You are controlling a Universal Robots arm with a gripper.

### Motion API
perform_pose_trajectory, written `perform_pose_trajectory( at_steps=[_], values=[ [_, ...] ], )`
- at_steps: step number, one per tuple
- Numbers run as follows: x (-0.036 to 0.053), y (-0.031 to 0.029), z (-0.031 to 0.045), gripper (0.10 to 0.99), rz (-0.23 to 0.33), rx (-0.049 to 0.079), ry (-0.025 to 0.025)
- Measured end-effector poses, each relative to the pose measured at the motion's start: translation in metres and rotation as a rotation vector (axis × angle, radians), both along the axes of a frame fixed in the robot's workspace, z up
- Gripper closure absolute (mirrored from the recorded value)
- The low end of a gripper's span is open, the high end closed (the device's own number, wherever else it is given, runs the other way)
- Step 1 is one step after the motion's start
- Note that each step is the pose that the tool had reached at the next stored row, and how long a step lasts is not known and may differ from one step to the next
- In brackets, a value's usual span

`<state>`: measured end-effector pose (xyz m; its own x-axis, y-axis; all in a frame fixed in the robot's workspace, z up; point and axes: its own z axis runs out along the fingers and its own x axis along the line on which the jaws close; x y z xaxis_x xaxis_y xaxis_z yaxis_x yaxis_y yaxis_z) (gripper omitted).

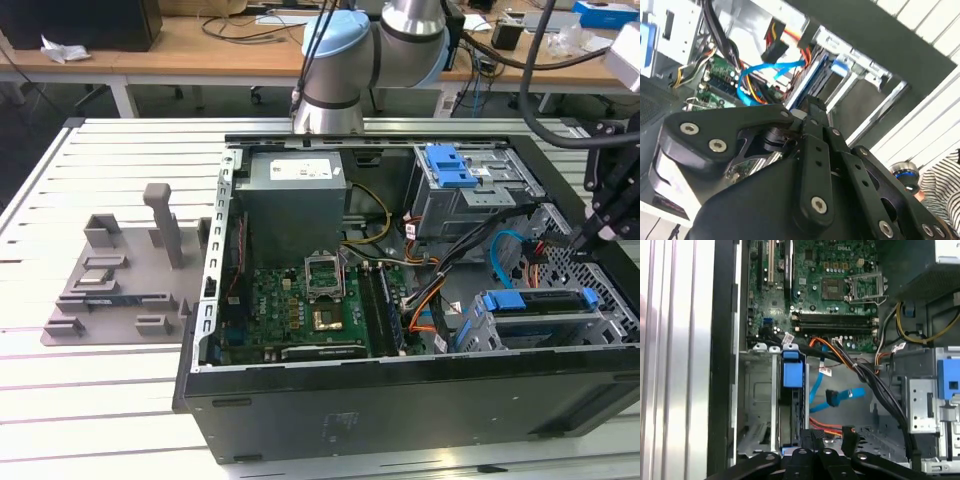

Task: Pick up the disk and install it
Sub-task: 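Insert the first disk wire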

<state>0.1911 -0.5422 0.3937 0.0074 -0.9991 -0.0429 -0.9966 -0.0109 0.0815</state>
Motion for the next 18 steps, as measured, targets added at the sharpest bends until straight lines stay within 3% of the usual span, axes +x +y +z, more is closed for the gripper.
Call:
perform_pose_trajectory(
  at_steps=[1,3,4,5,9,16,17,18],
  values=[
    [0.0094,0.0054,-0.0059,0.98,0.0,-0.003,0.0006],
    [0.0098,0.0127,-0.0095,0.98,0.0,-0.004,0.0006],
    [0.0098,0.0242,-0.0127,0.98,0.0,-0.006,0.0006],
    [0.0098,0.03,-0.0145,0.98,0.0,-0.007,0.0006],
    [0.01,0.0436,-0.0241,0.98,0.0,-0.007,0.0006],
    [0.0101,0.0443,-0.0255,0.973,0.0,-0.007,0.0006],
    [0.0101,0.0443,-0.0255,0.918,0.0,-0.007,0.0006],
    [0.0101,0.0443,-0.0255,0.792,0.0,-0.007,0.0006]
  ],
)
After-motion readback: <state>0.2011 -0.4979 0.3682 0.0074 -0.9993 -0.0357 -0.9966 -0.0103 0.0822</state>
